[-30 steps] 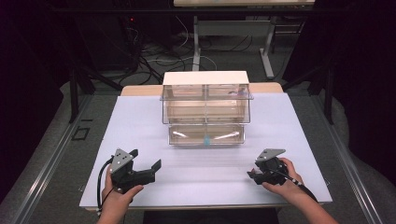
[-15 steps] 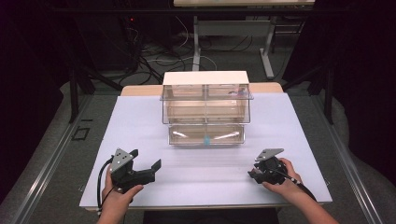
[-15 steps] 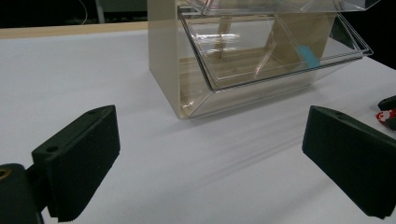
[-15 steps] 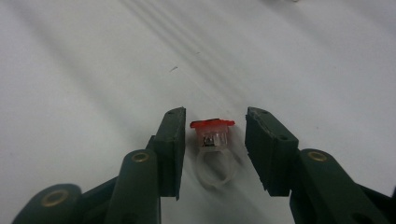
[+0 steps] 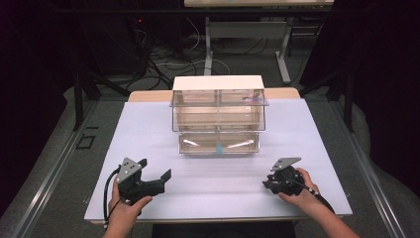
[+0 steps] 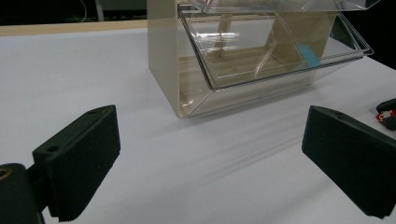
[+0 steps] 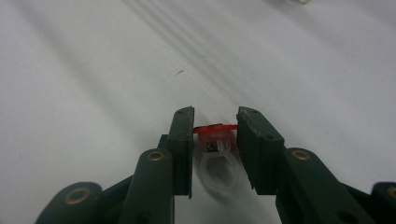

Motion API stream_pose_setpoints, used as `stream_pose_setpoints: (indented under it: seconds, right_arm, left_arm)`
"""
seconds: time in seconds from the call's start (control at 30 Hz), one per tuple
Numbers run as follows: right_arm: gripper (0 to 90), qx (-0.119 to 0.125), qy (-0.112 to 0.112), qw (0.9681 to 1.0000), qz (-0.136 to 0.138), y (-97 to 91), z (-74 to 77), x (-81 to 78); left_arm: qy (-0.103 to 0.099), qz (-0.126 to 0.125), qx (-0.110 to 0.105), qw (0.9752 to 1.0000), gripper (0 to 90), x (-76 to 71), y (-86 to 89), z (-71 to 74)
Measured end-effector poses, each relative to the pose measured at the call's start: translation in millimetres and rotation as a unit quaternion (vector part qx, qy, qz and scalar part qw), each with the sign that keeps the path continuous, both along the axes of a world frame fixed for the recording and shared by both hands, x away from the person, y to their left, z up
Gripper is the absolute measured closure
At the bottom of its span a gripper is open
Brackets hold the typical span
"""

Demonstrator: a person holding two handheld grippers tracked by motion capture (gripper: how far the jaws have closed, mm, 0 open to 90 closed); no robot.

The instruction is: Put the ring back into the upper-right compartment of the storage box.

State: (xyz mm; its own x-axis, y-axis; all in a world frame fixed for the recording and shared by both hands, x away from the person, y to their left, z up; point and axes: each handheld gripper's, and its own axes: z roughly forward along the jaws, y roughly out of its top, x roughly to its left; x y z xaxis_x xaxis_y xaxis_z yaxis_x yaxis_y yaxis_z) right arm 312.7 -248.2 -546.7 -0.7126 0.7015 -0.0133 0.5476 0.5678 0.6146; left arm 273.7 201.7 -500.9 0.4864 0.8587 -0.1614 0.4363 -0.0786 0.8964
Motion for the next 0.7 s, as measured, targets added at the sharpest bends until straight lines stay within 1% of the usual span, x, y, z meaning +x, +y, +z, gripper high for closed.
stream_pose_setpoints:
  seconds: [0.13, 0.17, 0.2, 0.27, 0.3, 0.37, 0.4, 0.43, 0.47, 0.53, 0.57, 0.6, 0.7]
  right_arm:
    - [67.9, 0.002, 0.0, 1.0, 0.0, -0.1, -0.5, 0.7]
    - [67.9, -0.001, 0.004, 1.0, 0.002, -0.4, 0.2, 0.7]
    - [68.1, 0.002, 0.001, 1.0, 0.0, -0.1, -0.3, 0.7]
    - [68.3, 0.0, 0.005, 1.0, -0.001, 0.0, 0.3, 0.7]
    - [68.3, 0.002, 0.003, 1.0, -0.003, 0.3, -0.1, 0.7]
    - [68.4, 0.003, 0.005, 1.0, -0.005, 0.3, 0.0, 0.3]
    - [68.5, 0.002, 0.003, 1.0, -0.004, 0.4, -0.1, 0.5]
    - [68.5, 0.0, 0.005, 1.0, 0.0, 0.0, 0.5, 0.6]
    - [68.5, 0.0, 0.005, 1.0, 0.0, 0.1, 0.5, 0.5]
    - [68.6, -0.001, 0.005, 1.0, 0.0, 0.1, 0.6, 0.4]
    - [68.6, -0.008, 0.007, 0.9999, -0.001, 0.3, 1.5, 0.0]
    - [68.7, -0.009, 0.008, 0.9999, -0.002, 0.4, 1.8, -0.3]
    - [68.7, -0.002, 0.005, 1.0, 0.002, 0.7, 1.2, -0.5]
  left_arm:
    - [0.002, -0.001, 0.003, 1.0, 4.3, -0.1, 0.6, 0.1]
    - [0.002, -0.001, 0.003, 1.0, 4.3, -0.2, 0.7, 0.2]
    - [0.0, -0.002, 0.005, 1.0, 4.3, 0.1, 1.1, 0.2]
    - [0.002, -0.001, 0.002, 1.0, 4.3, -0.1, 0.9, 0.2]
    - [0.001, 0.001, -0.001, 1.0, 4.3, -0.1, 0.6, 0.0]
    - [0.0, -0.001, 0.002, 1.0, 4.3, -0.2, 1.0, 0.2]
    - [-0.002, 0.0, -0.001, 1.0, 4.3, 0.0, 0.6, 0.0]
    - [-0.001, 0.0, -0.001, 1.0, 4.3, -0.1, 0.6, 0.1]
    - [0.001, -0.001, 0.002, 1.0, 4.3, -0.2, 1.0, 0.3]
    - [-0.001, -0.001, 0.001, 1.0, 4.3, 0.0, 0.9, 0.1]
    - [0.001, -0.002, 0.002, 1.0, 4.3, -0.1, 1.1, 0.3]
    - [-0.001, -0.002, 0.002, 1.0, 4.3, 0.1, 1.1, 0.2]
    - [0.0, -0.003, 0.003, 1.0, 4.3, 0.2, 1.1, 0.3]
